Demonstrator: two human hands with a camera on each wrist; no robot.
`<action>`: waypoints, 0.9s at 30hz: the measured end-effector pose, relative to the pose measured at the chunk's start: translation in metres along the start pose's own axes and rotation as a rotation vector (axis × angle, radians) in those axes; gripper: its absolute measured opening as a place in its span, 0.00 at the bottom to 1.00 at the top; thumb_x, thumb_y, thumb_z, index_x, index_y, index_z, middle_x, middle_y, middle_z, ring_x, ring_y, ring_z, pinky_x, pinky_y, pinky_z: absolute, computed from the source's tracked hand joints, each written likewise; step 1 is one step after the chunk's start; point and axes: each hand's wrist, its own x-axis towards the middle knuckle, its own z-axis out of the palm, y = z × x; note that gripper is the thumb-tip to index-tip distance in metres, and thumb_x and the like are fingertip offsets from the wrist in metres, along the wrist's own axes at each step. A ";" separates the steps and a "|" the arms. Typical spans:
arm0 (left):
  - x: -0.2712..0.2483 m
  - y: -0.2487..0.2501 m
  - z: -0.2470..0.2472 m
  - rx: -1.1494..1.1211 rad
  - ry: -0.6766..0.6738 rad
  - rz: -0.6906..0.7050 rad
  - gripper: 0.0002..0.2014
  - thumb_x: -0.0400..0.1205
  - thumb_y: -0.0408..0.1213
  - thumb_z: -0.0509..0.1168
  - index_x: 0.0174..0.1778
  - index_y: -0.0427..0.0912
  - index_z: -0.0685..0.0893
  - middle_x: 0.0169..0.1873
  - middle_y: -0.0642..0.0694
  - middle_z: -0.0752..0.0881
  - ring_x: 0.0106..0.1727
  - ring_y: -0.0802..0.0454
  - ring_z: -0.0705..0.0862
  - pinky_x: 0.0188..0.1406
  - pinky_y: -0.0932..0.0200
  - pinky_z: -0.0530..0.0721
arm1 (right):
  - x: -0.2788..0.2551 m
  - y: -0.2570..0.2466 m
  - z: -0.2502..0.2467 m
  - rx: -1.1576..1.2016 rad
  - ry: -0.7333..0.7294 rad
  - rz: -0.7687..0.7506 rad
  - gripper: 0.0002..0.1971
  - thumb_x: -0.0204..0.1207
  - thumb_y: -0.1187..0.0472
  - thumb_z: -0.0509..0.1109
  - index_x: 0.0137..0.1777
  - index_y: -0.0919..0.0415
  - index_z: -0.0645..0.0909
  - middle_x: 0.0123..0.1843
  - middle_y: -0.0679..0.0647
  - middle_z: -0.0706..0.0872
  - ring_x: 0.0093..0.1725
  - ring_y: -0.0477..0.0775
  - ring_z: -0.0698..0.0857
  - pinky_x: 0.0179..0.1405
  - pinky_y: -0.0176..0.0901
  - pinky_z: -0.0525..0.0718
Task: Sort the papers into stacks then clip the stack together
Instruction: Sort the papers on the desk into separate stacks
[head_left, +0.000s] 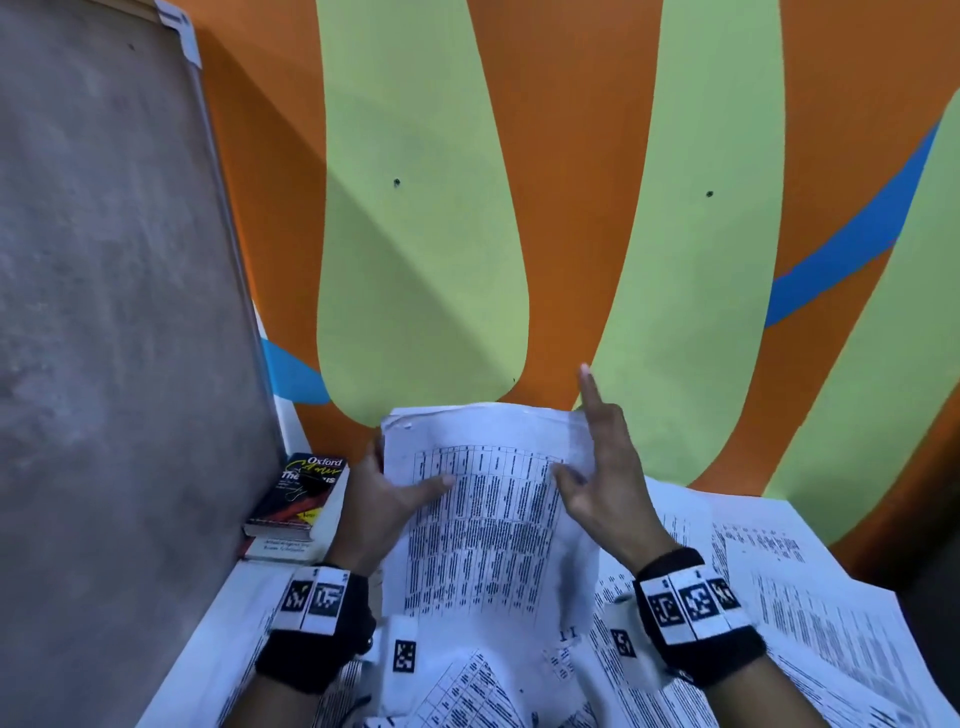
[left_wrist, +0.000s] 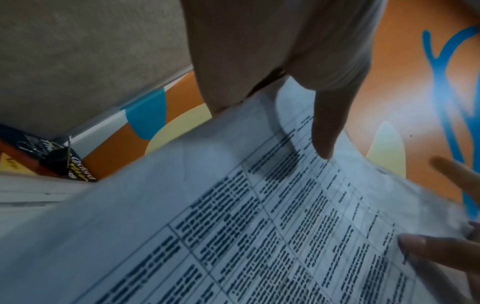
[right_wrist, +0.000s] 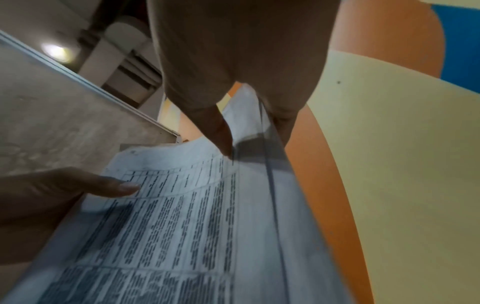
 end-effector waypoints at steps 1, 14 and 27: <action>0.002 -0.003 -0.001 0.005 -0.005 -0.003 0.43 0.55 0.54 0.84 0.65 0.48 0.76 0.61 0.46 0.85 0.65 0.45 0.82 0.66 0.44 0.79 | 0.004 0.000 -0.001 -0.028 -0.014 -0.023 0.47 0.70 0.74 0.71 0.81 0.38 0.54 0.55 0.51 0.70 0.47 0.34 0.74 0.38 0.19 0.75; -0.003 0.005 0.008 -0.076 0.123 0.017 0.15 0.63 0.49 0.81 0.38 0.46 0.88 0.33 0.56 0.91 0.37 0.58 0.88 0.38 0.64 0.85 | -0.021 0.008 0.019 0.401 0.085 0.319 0.16 0.81 0.67 0.64 0.64 0.49 0.70 0.54 0.56 0.83 0.51 0.44 0.83 0.55 0.46 0.78; -0.009 -0.023 0.015 -0.010 0.116 -0.035 0.08 0.67 0.31 0.80 0.31 0.42 0.86 0.24 0.58 0.89 0.28 0.62 0.86 0.28 0.70 0.82 | -0.038 0.014 0.035 0.520 0.047 0.400 0.19 0.83 0.68 0.61 0.72 0.59 0.63 0.63 0.47 0.81 0.62 0.36 0.81 0.64 0.30 0.77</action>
